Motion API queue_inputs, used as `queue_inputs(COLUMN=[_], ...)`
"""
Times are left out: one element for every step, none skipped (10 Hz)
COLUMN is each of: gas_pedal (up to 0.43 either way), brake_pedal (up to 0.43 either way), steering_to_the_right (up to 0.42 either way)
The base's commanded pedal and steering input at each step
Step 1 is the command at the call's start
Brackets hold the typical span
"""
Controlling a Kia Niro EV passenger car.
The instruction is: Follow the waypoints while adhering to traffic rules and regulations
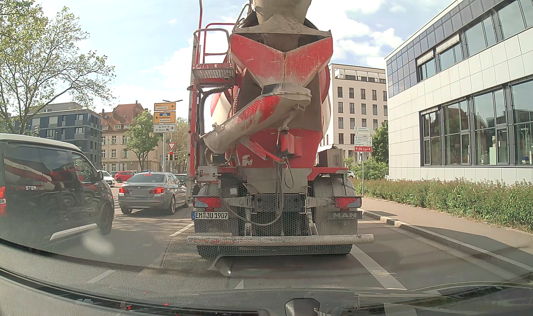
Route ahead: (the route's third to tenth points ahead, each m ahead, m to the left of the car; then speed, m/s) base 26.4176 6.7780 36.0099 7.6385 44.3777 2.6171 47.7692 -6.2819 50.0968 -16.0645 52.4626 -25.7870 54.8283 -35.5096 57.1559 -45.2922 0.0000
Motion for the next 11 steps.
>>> queue_inputs(gas_pedal=[0.000,0.000,0.000,0.000,0.000,0.000,0.000,0.000,0.000,0.000,0.000], brake_pedal=[0.238,0.238,0.238,0.238,0.238,0.238,0.238,0.238,0.238,0.238,0.238], steering_to_the_right=[-0.012,-0.012,-0.012,-0.012,-0.012,-0.012,-0.012,-0.012,-0.012,-0.012,-0.012])
